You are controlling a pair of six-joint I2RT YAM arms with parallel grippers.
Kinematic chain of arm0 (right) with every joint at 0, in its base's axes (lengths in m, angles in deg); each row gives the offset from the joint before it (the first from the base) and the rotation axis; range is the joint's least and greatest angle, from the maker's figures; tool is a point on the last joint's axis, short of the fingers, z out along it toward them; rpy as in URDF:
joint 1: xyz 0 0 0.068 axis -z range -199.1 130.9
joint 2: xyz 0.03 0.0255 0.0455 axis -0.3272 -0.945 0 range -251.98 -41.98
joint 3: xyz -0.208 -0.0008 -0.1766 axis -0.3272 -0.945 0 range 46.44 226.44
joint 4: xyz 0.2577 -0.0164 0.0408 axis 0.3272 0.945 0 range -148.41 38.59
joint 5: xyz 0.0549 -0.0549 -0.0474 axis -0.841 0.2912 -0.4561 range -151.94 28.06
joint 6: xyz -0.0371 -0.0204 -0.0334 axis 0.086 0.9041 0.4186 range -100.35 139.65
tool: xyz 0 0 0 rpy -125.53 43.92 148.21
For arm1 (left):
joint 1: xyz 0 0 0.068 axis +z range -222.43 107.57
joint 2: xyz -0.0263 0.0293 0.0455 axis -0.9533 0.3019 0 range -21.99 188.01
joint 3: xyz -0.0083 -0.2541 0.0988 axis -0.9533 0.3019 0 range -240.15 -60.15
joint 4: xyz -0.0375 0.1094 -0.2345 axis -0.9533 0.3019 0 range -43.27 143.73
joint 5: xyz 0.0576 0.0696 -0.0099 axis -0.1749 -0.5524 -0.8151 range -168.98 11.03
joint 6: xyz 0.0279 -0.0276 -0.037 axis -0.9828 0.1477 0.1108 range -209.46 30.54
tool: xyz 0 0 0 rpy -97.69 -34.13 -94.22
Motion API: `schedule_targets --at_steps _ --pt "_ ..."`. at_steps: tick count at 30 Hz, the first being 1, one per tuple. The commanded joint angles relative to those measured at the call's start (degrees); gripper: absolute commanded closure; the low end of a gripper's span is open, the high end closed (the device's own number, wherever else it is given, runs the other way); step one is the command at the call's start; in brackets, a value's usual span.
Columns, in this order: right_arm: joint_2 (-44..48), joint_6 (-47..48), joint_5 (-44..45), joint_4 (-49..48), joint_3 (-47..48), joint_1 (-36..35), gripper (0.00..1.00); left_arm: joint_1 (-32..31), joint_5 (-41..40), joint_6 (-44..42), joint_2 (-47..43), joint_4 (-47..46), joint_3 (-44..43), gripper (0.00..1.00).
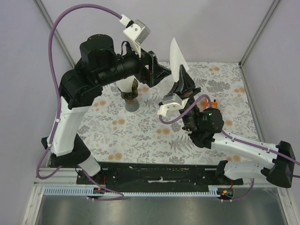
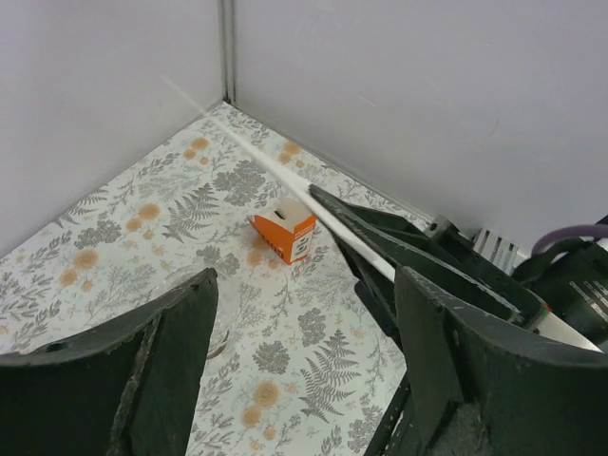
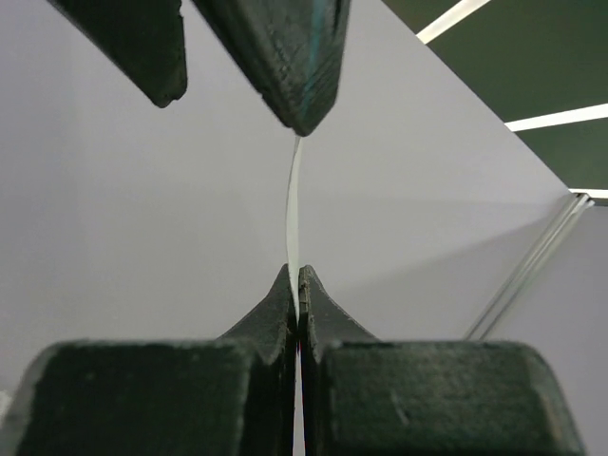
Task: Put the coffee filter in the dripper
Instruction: Adjust the coffee filter.
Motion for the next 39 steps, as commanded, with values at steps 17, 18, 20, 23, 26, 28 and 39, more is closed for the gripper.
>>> schedule_targets --at_steps 17,18,20,23,26,28,39 --pt "-3.91 14.21 2.49 -11.04 1.11 -4.31 1.00 0.69 -5.11 4.48 1.74 -2.56 -1.83 0.61" --pt "-3.91 14.39 2.75 -11.21 1.11 -4.31 1.00 0.78 -5.56 4.31 1.74 -2.39 -1.83 0.61" --pt "-3.82 14.74 2.93 -11.48 1.03 -4.31 1.00 0.78 -6.17 3.87 1.74 -2.30 -1.48 0.60" --pt "-3.47 14.48 2.75 -10.78 0.76 -4.48 1.00 0.87 -4.78 2.73 1.65 -2.12 -1.05 0.79" --pt "-2.50 12.03 2.31 -6.49 0.94 -4.40 1.00 0.78 -2.32 1.76 1.30 -1.60 -0.69 0.98" --pt "-1.10 7.74 1.70 1.14 1.55 -4.40 1.00 0.87 -1.17 0.36 1.12 -1.16 -0.52 0.98" --pt "11.37 -31.35 -17.24 46.82 9.01 2.44 0.12 0.87 -0.11 -8.87 -0.72 1.04 0.72 0.98"
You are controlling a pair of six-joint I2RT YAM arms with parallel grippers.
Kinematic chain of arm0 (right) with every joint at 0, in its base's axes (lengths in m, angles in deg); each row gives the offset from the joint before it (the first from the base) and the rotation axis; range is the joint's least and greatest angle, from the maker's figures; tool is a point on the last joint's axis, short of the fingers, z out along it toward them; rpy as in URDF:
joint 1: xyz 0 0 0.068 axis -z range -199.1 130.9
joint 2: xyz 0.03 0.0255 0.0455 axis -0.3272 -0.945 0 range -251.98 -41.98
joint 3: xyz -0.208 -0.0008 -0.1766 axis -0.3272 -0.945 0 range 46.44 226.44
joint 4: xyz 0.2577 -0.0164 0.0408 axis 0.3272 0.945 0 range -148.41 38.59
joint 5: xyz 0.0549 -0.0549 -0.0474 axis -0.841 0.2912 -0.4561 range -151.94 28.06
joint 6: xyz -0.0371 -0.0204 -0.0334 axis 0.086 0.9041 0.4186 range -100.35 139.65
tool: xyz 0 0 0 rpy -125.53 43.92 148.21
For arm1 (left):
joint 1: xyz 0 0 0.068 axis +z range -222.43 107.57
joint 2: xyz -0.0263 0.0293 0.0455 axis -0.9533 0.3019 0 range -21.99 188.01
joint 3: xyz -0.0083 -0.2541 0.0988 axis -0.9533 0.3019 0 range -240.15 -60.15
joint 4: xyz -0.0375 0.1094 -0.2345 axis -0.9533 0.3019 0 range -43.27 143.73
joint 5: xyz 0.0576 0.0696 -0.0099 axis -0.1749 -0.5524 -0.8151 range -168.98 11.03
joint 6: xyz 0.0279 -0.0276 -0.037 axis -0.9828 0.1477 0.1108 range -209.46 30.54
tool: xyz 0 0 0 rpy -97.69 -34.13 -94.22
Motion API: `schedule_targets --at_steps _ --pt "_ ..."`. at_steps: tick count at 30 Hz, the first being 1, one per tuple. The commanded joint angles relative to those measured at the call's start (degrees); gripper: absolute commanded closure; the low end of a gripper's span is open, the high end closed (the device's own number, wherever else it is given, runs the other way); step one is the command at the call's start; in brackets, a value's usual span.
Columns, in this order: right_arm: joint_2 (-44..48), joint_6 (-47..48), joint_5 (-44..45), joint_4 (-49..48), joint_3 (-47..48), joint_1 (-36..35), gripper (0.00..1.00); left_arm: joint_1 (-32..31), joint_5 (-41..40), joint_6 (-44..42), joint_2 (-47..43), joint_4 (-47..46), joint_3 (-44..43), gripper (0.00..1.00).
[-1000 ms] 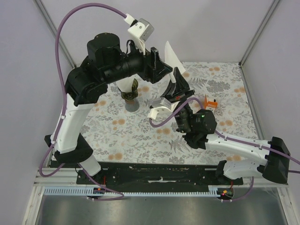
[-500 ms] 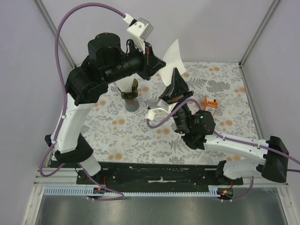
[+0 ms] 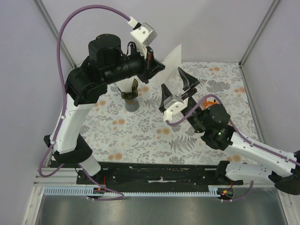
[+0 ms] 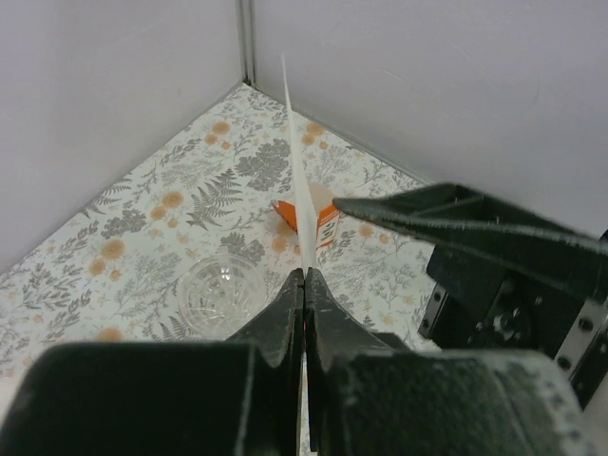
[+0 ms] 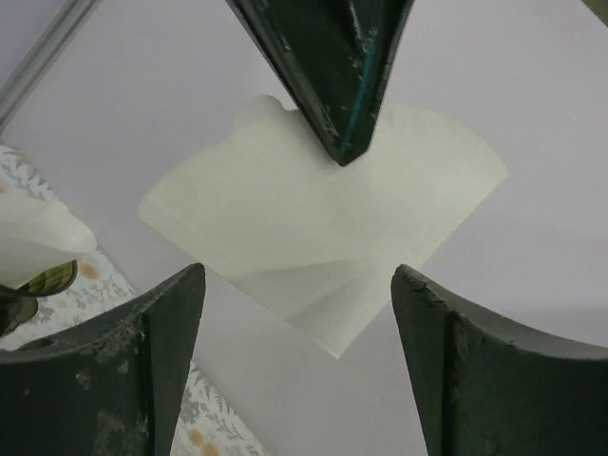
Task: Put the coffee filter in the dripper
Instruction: Adjust the coffee filter.
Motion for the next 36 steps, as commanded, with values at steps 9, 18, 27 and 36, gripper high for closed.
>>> schedule_targets --at_steps 9,18,27,36 --pt "3.74 -47.32 -61.21 45.50 18.58 28.62 0.02 0.09 9.66 -12.93 -3.66 5.32 1.13 0.98" --pt "-4.44 -60.62 -84.45 43.49 25.28 38.92 0.03 0.08 16.26 -17.85 -5.42 9.54 4.47 0.98" --pt "-7.78 -76.87 -97.47 23.46 22.11 38.49 0.46 0.00 21.10 -18.30 -4.71 10.78 4.83 0.98" --pt "-7.26 -71.89 -99.32 29.14 22.99 38.13 1.00 -0.09 22.16 -19.78 -4.80 11.82 3.07 0.67"
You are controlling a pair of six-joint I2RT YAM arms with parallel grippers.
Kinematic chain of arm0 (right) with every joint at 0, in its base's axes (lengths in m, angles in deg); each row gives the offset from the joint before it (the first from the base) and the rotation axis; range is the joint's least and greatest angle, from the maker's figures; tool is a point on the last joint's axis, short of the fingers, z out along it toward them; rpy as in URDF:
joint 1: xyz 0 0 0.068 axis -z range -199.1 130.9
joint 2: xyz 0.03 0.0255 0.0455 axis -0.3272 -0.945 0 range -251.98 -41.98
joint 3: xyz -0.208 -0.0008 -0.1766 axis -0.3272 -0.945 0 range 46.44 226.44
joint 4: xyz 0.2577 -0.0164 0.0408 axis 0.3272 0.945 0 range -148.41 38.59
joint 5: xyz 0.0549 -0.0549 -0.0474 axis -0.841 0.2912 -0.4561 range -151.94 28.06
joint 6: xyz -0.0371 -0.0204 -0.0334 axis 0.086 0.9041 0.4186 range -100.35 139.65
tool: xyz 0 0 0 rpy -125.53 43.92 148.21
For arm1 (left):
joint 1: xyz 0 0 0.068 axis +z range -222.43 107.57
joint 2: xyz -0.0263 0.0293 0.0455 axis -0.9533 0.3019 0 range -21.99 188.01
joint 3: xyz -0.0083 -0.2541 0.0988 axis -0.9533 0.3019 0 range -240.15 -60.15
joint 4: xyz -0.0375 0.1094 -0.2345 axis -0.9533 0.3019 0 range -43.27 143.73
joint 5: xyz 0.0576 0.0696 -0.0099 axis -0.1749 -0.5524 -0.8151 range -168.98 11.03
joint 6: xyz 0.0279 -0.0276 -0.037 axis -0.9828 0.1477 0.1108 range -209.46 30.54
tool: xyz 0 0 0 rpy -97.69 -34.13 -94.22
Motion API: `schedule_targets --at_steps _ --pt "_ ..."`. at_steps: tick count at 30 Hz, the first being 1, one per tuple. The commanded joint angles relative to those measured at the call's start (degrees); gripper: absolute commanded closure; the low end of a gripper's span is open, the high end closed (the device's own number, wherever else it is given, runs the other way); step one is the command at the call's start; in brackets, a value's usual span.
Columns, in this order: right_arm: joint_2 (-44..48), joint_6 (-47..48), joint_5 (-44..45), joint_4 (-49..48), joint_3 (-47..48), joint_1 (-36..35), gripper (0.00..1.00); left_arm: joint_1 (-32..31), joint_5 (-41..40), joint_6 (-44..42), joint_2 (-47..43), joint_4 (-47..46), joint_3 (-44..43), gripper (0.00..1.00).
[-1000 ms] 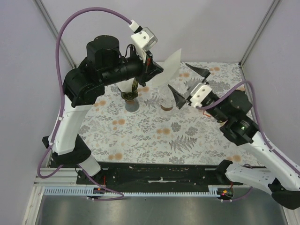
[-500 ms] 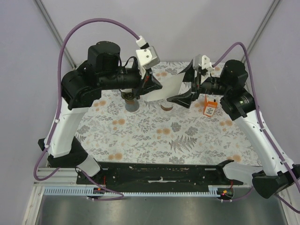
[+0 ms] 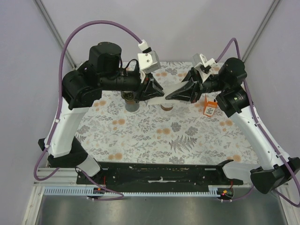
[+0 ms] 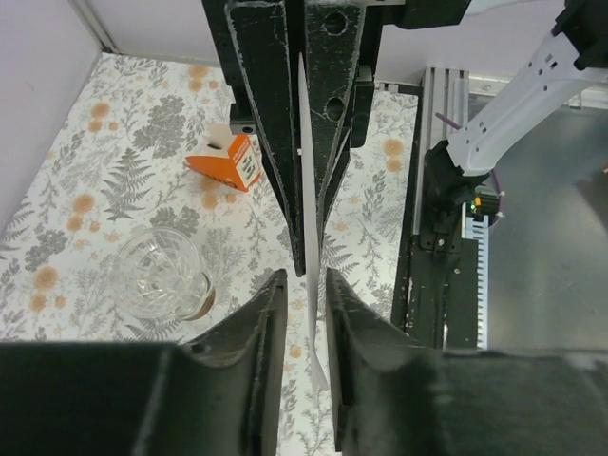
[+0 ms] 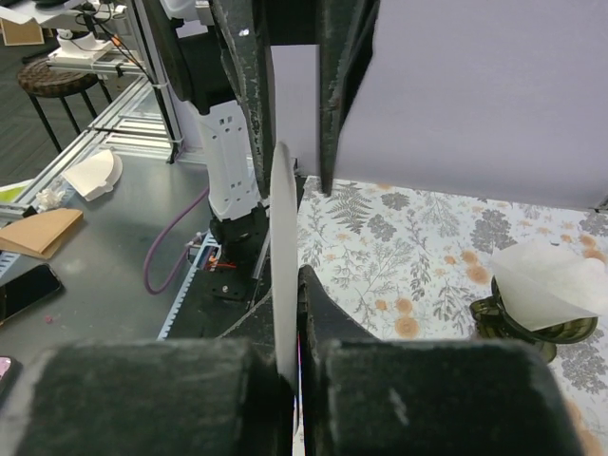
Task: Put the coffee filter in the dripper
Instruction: Adjust the coffee filter.
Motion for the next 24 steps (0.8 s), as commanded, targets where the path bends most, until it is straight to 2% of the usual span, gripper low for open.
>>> schedule_targets --at_steps 1,3,5,7,16,20,24 --pt "2.55 4.25 -2.16 4.82 0.98 -0.03 1.00 -0.03 0.22 -4.53 -1.06 2.23 -2.09 0.59" --pt "3.61 6.89 -1.64 7.73 0.98 0.06 1.00 -0.03 -2.76 -6.29 -2.12 2.94 -2.18 0.53" --pt "4.05 8.04 -1.20 9.59 1.16 -0.03 1.00 -0.03 -4.01 -7.87 -3.00 3.38 -2.35 0.54" --pt "3.97 8.31 -1.11 10.38 1.42 0.06 1.00 -0.03 -3.22 -9.19 -3.18 4.08 -2.44 0.60" --pt "4.05 8.57 0.12 11.35 1.69 -0.12 1.00 -0.03 -2.34 -11.31 -3.26 5.84 -0.68 0.73" --pt "4.14 9.36 0.47 12.32 1.95 -0.03 1.00 -0.03 -2.52 -12.10 -3.79 6.54 -0.60 0.72" --pt "3.88 9.36 0.56 12.58 2.39 0.06 1.00 -0.03 -1.55 -12.27 -4.40 7.16 0.81 0.68"
